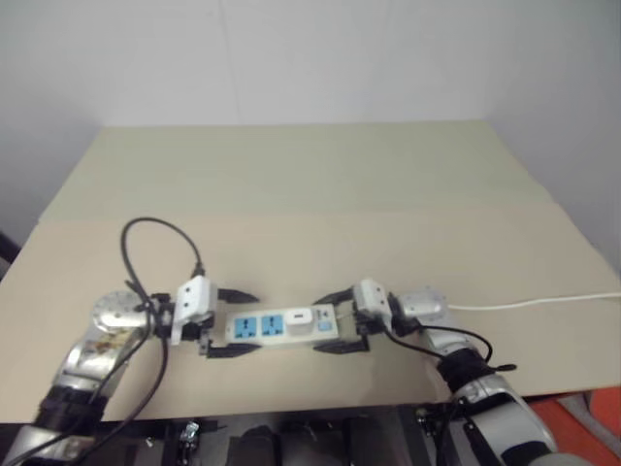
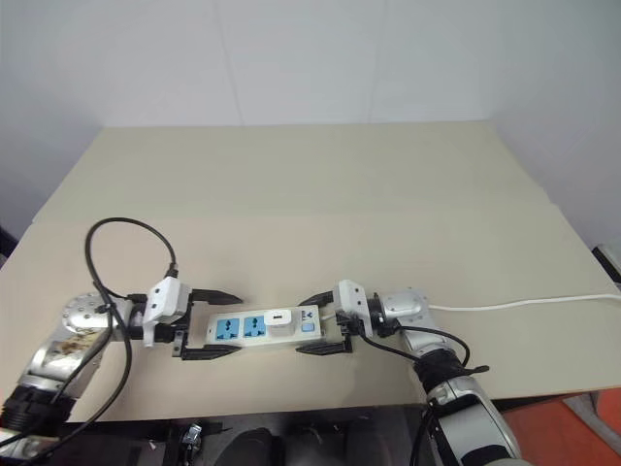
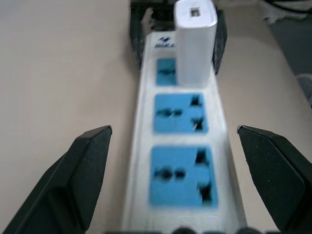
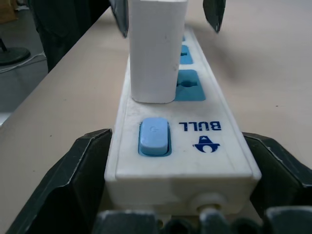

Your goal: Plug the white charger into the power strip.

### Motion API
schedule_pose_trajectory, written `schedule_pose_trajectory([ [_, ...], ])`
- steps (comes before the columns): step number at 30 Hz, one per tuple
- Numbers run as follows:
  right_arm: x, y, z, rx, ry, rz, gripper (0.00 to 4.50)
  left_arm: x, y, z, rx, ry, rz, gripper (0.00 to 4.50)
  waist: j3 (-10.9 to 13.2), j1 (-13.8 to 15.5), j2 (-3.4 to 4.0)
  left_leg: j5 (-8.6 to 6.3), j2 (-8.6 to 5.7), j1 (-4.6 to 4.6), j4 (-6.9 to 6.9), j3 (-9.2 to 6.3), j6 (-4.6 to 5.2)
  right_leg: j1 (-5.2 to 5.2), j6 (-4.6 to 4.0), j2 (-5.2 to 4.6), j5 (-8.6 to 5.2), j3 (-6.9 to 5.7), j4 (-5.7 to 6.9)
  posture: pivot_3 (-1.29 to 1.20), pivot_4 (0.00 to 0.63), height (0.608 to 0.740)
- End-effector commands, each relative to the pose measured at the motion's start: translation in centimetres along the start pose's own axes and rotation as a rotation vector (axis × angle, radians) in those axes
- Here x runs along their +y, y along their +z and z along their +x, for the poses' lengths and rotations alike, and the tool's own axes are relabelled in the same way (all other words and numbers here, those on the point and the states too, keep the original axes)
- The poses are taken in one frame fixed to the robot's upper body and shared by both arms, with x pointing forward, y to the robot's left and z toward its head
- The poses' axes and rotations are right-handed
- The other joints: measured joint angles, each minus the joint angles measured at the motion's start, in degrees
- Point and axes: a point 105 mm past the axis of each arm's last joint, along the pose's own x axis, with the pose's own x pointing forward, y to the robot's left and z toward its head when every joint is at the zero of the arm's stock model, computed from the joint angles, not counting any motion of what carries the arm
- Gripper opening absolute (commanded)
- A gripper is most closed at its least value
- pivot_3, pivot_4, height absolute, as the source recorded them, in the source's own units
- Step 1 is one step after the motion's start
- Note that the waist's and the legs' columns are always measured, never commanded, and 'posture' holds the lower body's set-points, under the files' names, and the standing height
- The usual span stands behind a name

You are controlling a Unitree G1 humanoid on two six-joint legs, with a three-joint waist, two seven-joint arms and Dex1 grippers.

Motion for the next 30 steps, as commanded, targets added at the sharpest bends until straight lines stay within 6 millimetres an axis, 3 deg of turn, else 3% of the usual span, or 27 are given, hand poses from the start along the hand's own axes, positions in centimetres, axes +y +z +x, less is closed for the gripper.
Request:
schedule_pose_trajectory([
  [1, 0.7, 0.5, -2.7, 0.025, -0.018, -0.025, 4.42, -0.4, 1.3, -1.5, 0.015, 0.033, 0.044, 4.50, 0.09, 0.54, 0.05, 0.00, -0.03, -0.11, 0.00, 0.00, 0.00, -0.09, 0.00, -0.03, 0.00, -0.01, -0.01, 0.00, 0.150, 0.740],
  [8, 2.0, 4.6, -10.4, 0.094, -0.108, -0.116, 4.42, -1.6, 1.2, -6.0, 0.100, 0.122, 0.023, 4.50, 1.36, 0.94, 0.16, 0.00, -0.27, -0.73, 0.17, -0.03, -0.01, -0.53, 0.05, -0.41, 0.00, -0.27, -0.05, 0.00, 0.150, 0.740],
  [12, 2.2, 5.3, -12.7, 0.150, -0.187, -0.118, 4.42, -1.8, 1.0, -7.5, 0.135, 0.144, 0.010, 4.50, 1.47, 0.64, 0.13, 0.00, -0.25, -0.62, 0.22, -0.02, -0.01, -0.40, 0.05, -0.28, 0.00, -0.34, -0.04, 0.00, 0.150, 0.740],
  [19, 3.2, 5.9, -13.1, 0.176, -0.222, -0.099, 4.42, -2.2, 1.1, -8.0, 0.142, 0.134, 0.000, 4.50, 1.54, 0.68, 0.07, 0.00, -0.26, -0.62, 0.31, -0.02, -0.01, -0.30, 0.05, -0.03, -0.01, -0.34, -0.03, 0.00, 0.150, 0.740],
  [30, 3.7, 6.2, -13.1, 0.180, -0.260, -0.053, 4.42, -0.9, 0.5, -8.4, 0.140, 0.153, -0.002, 4.50, 1.55, 0.69, 0.06, 0.00, -0.26, -0.61, 0.39, -0.02, -0.01, -0.27, 0.05, 0.01, 0.00, -0.34, 0.01, 0.00, 0.150, 0.740],
])
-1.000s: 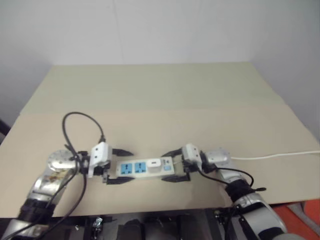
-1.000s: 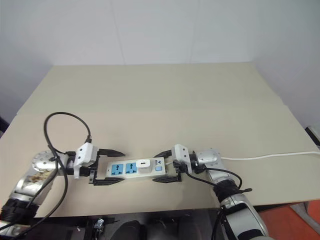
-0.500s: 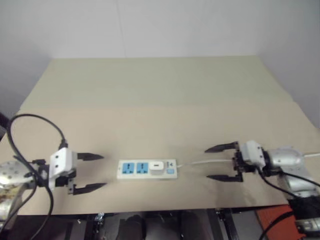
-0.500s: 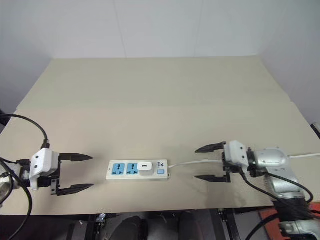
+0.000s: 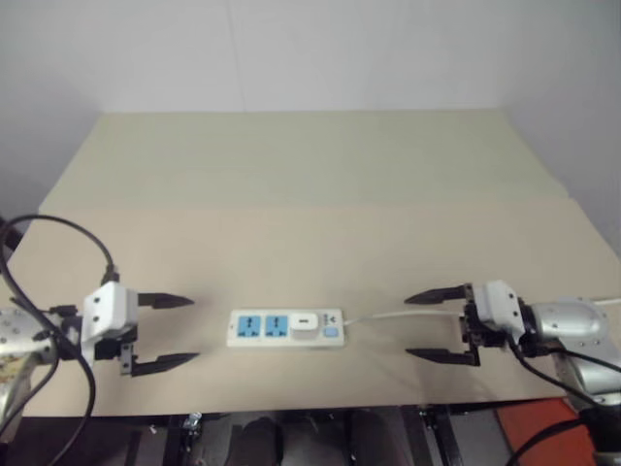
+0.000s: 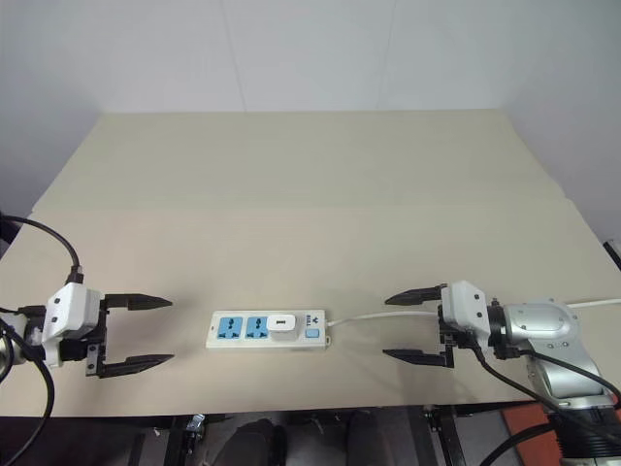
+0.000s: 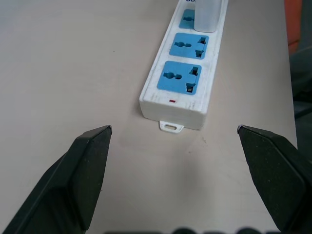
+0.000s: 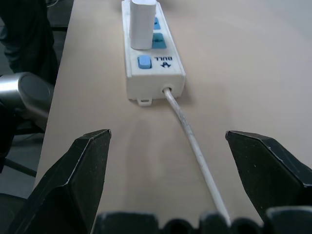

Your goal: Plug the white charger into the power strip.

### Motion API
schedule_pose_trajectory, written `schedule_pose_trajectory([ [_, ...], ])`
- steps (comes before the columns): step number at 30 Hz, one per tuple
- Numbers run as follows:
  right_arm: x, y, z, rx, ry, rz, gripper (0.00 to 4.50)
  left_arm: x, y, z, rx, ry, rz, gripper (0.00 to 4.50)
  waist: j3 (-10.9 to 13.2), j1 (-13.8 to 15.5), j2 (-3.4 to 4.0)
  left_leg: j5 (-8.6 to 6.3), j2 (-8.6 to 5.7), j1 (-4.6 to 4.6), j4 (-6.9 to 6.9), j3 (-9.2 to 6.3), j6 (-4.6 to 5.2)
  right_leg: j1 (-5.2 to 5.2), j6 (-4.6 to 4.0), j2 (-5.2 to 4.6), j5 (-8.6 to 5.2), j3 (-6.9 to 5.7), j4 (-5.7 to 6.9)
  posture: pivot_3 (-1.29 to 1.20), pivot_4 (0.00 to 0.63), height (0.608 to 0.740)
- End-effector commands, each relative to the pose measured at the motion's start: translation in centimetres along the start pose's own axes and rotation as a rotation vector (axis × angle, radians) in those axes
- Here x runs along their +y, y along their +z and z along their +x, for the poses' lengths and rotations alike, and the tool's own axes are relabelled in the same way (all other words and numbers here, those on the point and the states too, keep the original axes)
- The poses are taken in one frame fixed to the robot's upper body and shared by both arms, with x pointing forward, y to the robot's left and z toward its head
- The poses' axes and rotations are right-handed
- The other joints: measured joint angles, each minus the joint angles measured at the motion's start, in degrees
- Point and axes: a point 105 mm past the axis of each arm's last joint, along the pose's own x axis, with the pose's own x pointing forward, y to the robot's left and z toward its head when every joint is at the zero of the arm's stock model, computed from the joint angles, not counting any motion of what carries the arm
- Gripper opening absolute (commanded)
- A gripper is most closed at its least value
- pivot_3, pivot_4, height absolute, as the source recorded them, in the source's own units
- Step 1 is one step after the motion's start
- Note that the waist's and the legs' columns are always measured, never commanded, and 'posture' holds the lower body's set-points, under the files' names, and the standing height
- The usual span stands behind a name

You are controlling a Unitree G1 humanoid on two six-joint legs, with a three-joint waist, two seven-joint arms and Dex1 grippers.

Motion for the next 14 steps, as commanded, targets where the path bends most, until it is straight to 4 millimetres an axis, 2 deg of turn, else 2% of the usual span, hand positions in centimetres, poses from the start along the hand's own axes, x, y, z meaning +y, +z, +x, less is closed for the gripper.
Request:
schedule_pose_trajectory([
  [1, -0.2, 1.5, -0.6, -0.025, -0.043, -0.034, 4.42, 0.5, -0.1, -0.5, 0.004, 0.009, 0.017, 4.50, 0.00, 0.00, 0.00, 0.00, 0.00, 0.00, 0.00, 0.00, 0.00, 0.00, 0.00, 0.00, 0.00, 0.00, 0.01, 0.00, 0.150, 0.740],
  [9, 0.7, 1.2, -0.2, -0.042, -0.070, -0.009, 4.42, 1.2, -0.7, 0.3, 0.001, -0.011, 0.008, 4.50, 0.00, 0.01, -0.01, 0.00, -0.01, 0.02, 0.07, 0.01, 0.00, 0.04, 0.01, 0.01, 0.01, 0.01, 0.06, 0.00, 0.150, 0.740],
  [14, 0.8, 1.7, 0.3, -0.059, -0.096, -0.024, 4.42, 2.1, -0.6, -0.3, 0.012, -0.005, 0.023, 4.50, 0.00, -0.01, -0.01, 0.00, 0.00, 0.01, 0.08, 0.01, 0.00, 0.04, 0.01, 0.04, 0.01, 0.01, 0.06, 0.00, 0.150, 0.740],
])
